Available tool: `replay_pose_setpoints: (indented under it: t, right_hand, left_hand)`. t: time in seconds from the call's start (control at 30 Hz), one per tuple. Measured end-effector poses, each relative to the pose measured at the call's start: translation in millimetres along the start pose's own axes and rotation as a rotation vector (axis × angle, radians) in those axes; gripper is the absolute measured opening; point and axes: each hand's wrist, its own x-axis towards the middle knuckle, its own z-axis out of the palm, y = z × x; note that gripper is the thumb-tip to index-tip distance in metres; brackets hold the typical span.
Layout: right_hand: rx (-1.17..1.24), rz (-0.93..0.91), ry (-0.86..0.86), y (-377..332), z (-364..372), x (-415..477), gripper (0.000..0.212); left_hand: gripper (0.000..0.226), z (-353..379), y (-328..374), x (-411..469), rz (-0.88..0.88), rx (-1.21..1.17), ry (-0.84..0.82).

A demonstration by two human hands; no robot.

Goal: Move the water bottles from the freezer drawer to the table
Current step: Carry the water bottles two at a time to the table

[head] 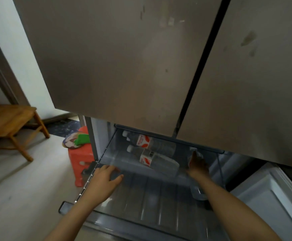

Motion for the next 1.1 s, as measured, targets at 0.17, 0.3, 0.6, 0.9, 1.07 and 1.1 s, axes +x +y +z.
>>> replay_pose_setpoints:
  t: [0.17,0.3,0.6,0.9,1.07,1.1]
  right_hand:
    - [0.017,0.208,-0.008,2.1,17.7,19.8,0.059]
    - [0.042,0.307,-0.091,-5.2,20.8,18.4,0.062]
    - [0.504,0.115,-0.373,36.5,10.0,-70.8,0.108]
    - [0.622,0.044,-0.403,42.2,13.6,-111.9,0.111]
    - [0.734,0.063,-0.414,42.8,8.3,-117.3,0.103]
    - [0.749,0.067,-0.422,42.6,7.4,-117.3,0.100]
  left_hand:
    - [0.045,4.0,12.2,15.0,-0.018,0.124,-0.057]
    - [0.037,7.9,21.6,27.7,0.002,0.171,-0.094]
    - [0.058,67.3,23.8,105.4,0.128,0.457,-0.200]
    - [0.083,90.8,12.3,143.5,0.095,0.603,-0.193]
    - [0.087,87.4,9.2,133.7,0.063,0.696,-0.160]
    - [0.090,86.0,7.1,132.1,0.065,0.699,-0.170]
